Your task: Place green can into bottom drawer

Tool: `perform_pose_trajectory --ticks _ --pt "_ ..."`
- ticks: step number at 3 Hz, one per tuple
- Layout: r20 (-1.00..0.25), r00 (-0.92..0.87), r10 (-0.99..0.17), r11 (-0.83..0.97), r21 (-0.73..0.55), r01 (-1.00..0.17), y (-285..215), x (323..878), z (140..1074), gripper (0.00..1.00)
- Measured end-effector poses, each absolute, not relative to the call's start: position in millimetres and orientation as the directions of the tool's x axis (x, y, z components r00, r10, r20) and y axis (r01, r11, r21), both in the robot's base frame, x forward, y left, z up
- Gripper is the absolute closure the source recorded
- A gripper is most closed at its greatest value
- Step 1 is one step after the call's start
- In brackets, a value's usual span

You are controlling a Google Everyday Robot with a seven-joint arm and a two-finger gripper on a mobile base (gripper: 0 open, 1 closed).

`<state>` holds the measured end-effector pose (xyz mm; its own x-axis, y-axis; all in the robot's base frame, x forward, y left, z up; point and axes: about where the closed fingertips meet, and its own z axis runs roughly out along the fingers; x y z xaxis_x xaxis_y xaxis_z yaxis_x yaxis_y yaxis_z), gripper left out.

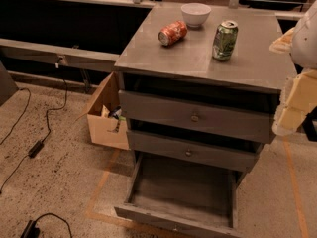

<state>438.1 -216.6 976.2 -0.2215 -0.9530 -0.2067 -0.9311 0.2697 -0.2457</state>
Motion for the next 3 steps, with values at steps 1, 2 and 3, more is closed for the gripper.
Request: perform_pose_trajectory --ticks 1,2,3 --pt "-0.207 -0.221 -0.953 0.27 -0.246 -0.931 -217 438 976 0.0" --pt "-0.277 -0.265 -0.924 0.339 -0.268 -0.902 -225 454 968 0.0" --pt "-0.441 -0.324 -0.837 0.471 -0.281 -0.836 -251 483 951 0.0"
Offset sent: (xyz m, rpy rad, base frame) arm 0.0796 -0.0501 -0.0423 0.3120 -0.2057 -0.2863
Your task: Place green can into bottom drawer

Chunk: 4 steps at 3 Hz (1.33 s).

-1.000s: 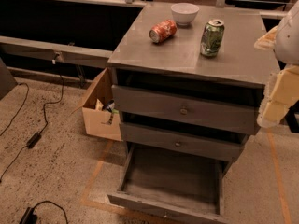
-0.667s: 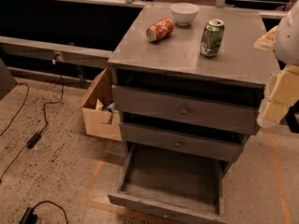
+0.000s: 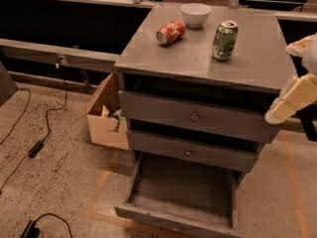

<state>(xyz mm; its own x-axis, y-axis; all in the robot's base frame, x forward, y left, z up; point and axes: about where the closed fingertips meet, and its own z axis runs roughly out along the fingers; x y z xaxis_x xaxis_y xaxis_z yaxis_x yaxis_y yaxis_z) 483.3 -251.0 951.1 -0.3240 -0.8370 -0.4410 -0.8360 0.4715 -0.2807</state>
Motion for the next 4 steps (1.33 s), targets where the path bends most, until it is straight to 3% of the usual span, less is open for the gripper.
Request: perform_pose_trajectory --ticks 3,4 --pt "-0.851 -0.138 -0.506 0.727 -0.335 -0.599 -275 635 981 0.0" --pt "-0.938 -0.119 -0.325 0.829 -0.223 -0.513 -286 693 989 0.0"
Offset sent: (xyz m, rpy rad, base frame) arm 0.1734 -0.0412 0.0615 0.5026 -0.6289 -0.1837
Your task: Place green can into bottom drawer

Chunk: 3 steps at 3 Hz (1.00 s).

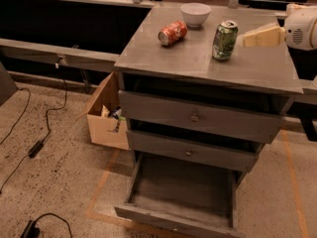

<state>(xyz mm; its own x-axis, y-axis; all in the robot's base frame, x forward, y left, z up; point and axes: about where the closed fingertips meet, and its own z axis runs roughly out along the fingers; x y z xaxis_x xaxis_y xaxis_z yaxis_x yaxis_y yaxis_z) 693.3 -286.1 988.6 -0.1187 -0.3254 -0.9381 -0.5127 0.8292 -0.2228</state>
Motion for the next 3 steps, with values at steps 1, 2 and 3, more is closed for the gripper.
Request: perform_pose_trajectory --ticks 1,2,3 --pt "-0.976 -0.142 -0.168 0.87 -0.079 -0.487 -275 775 979 0.0" --pt "-0.976 -0.138 -0.167 0.869 -0.08 -0.488 -273 777 981 0.0" --pt "-0.978 -0.137 -0.156 0.883 -0.075 -0.464 -272 773 967 0.0"
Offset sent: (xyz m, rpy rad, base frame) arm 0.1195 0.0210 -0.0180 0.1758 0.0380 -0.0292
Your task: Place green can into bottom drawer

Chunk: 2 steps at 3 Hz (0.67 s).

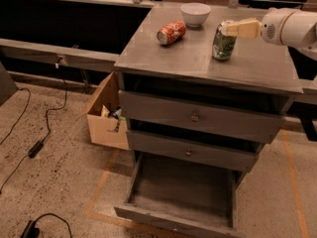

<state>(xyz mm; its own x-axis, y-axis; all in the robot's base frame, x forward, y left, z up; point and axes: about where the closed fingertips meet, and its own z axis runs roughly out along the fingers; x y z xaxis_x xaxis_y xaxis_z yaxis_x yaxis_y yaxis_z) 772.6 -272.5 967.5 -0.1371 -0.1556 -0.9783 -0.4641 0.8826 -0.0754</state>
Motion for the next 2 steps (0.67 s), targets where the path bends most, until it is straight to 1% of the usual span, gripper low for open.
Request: perform_pose_trajectory --ticks 1,2 --pt "-0.986 -0.122 -0.112 0.893 -0.046 -0.448 -264 776 944 0.0" --pt "-0.992 -0.092 -0.085 0.895 -0.035 -0.446 -254 791 928 0.0"
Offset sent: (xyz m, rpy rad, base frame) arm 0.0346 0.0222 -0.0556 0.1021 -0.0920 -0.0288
